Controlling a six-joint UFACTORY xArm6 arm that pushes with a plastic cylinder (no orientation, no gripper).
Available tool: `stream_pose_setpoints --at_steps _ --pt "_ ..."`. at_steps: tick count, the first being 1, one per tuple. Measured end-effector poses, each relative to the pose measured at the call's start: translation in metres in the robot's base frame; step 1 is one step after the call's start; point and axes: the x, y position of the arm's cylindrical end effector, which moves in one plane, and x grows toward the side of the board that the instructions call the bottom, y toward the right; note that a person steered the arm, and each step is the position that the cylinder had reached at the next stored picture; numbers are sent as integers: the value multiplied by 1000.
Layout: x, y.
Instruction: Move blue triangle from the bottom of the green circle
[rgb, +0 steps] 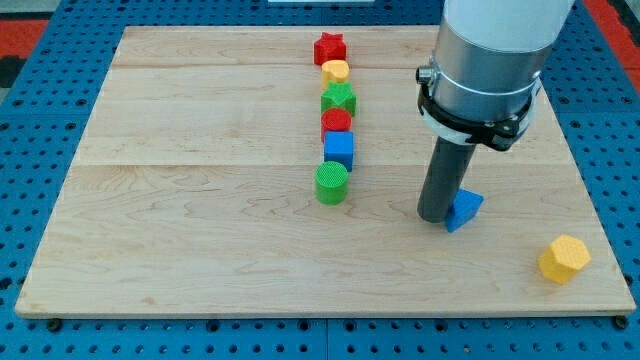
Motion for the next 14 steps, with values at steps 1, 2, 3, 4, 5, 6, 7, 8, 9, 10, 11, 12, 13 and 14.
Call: stream_pose_setpoints --at_steps 1,2,3,4,5,6,7,8,9,10,11,12,13,14 --pt "-12 0" --pt "-19 10" --pt "-19 22" --pt "-18 29" --pt "-18 31" --pt "-10 31" --pt "-4 32" --pt "-4 32" --pt "-4 37" --pt "-4 54" --pt "-4 71" --pt "-4 75" --pt "-4 57" --pt "8 36"
